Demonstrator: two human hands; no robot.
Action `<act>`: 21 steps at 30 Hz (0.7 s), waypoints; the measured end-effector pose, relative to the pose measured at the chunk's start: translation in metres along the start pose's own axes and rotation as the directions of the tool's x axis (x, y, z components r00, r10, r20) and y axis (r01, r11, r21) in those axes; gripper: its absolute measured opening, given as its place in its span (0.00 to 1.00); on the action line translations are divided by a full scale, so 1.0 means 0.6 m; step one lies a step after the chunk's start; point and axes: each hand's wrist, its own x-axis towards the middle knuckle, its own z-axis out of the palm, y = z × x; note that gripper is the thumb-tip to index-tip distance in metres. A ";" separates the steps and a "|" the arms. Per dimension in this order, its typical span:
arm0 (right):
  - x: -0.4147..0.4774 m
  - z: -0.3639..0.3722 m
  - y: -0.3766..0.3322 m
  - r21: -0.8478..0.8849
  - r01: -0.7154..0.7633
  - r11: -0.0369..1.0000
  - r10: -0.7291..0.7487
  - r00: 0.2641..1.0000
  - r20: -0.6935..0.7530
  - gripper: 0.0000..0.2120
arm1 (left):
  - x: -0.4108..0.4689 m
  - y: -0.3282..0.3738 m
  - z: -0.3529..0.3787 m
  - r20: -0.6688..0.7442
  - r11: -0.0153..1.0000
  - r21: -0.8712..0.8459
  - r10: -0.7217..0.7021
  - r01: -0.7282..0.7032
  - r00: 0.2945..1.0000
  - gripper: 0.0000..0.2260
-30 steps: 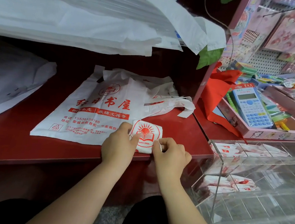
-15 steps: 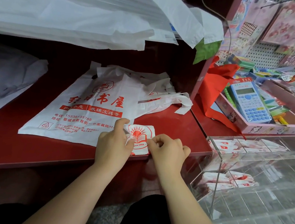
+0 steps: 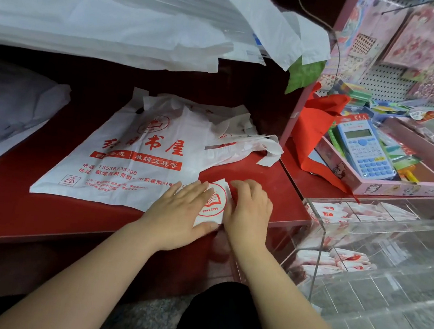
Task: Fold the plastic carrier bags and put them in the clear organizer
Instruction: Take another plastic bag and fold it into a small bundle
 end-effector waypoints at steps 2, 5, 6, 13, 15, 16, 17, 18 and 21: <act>-0.004 -0.001 0.017 0.132 0.187 0.973 -0.202 0.974 0.107 0.14 | -0.004 -0.001 -0.001 0.025 0.999 0.043 0.011 -0.012 1.000 0.52; -0.013 -0.022 0.038 0.166 0.392 0.905 -0.426 0.843 0.328 0.21 | -0.007 0.002 -0.001 0.017 0.996 0.077 0.047 -0.048 0.999 0.49; -0.013 -0.025 0.048 0.142 0.441 0.886 -0.460 0.803 0.379 0.25 | -0.006 0.001 0.001 0.020 0.997 0.056 0.043 -0.044 0.999 0.47; -0.009 -0.040 0.062 0.177 0.375 0.910 -0.414 0.831 0.371 0.17 | -0.011 -0.007 0.008 -0.337 0.976 -0.040 0.189 -0.214 0.923 0.26; -0.005 -0.050 0.062 0.222 0.311 0.924 -0.377 0.838 0.394 0.15 | -0.012 -0.013 0.015 -0.386 0.962 -0.086 0.206 -0.258 0.899 0.22; -0.003 -0.055 0.064 0.234 0.293 0.927 -0.367 0.837 0.405 0.14 | -0.013 -0.013 0.015 -0.402 0.959 -0.107 0.201 -0.264 0.893 0.21; -0.002 -0.061 0.066 0.231 0.280 0.932 -0.356 0.833 0.424 0.14 | -0.013 -0.009 0.011 -0.435 0.955 -0.129 0.188 -0.267 0.881 0.19; -0.002 -0.066 0.069 0.243 0.263 0.934 -0.348 0.829 0.438 0.15 | -0.011 -0.005 0.008 -0.474 0.952 -0.143 0.173 -0.269 0.864 0.18; 0.000 -0.084 0.070 0.274 0.148 0.950 -0.261 0.859 0.441 0.18 | -0.006 0.017 -0.013 -0.581 0.950 -0.148 0.143 -0.277 0.802 0.15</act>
